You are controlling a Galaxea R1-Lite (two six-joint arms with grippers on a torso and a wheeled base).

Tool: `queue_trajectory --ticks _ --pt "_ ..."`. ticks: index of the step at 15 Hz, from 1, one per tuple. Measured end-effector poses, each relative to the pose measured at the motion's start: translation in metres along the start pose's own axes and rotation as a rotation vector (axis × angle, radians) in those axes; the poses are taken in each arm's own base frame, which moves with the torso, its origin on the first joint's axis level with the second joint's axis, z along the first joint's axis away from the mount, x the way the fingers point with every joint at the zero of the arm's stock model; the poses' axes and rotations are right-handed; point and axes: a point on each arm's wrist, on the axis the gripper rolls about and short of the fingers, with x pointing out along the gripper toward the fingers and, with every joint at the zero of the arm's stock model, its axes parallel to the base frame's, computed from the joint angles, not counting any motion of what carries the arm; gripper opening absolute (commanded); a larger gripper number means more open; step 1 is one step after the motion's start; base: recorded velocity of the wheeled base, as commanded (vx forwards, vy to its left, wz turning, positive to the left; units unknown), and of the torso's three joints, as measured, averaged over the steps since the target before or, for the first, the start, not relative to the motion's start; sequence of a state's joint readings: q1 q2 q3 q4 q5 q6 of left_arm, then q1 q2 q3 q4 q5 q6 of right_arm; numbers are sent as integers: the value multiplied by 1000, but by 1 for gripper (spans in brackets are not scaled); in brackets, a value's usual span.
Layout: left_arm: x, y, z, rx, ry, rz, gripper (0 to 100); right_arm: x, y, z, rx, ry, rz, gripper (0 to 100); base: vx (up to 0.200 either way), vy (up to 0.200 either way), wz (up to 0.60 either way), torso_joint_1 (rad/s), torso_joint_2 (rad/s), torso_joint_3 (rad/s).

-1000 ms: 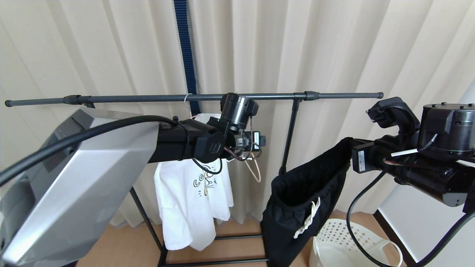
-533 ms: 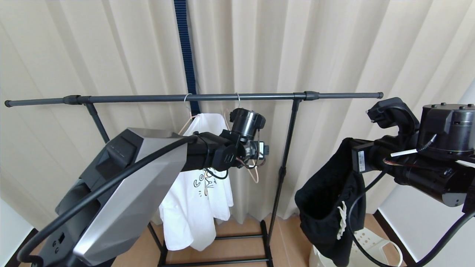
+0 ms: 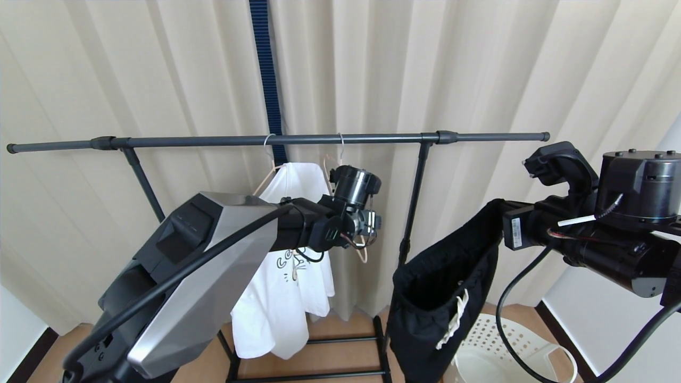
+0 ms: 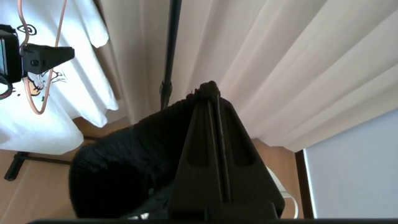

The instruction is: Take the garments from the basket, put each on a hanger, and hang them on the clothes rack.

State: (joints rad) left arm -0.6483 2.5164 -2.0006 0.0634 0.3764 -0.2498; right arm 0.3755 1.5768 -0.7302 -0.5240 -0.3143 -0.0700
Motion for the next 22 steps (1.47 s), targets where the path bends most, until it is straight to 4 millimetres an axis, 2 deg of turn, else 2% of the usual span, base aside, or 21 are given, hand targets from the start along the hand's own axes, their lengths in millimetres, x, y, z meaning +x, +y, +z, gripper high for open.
queue_trajectory --ticks 5,9,10,17,22 --pt "5 14 3 -13 -14 81 100 1 0 -1 0 2 0 0 0 0 0 0 0 0" --pt "5 17 4 -14 -15 86 100 0 0 0 0 2 1 0 0 0 0 0 0 0" --pt "5 17 4 -14 -15 86 0 0 0 0 0 2 1 0 0 0 0 0 0 0" --pt "5 17 5 -11 -18 85 0 1 1 -1 0 4 2 0 0 0 0 0 0 0" --pt "-3 22 15 -29 -34 88 0 1 1 -1 -1 5 2 0 0 0 0 0 0 0"
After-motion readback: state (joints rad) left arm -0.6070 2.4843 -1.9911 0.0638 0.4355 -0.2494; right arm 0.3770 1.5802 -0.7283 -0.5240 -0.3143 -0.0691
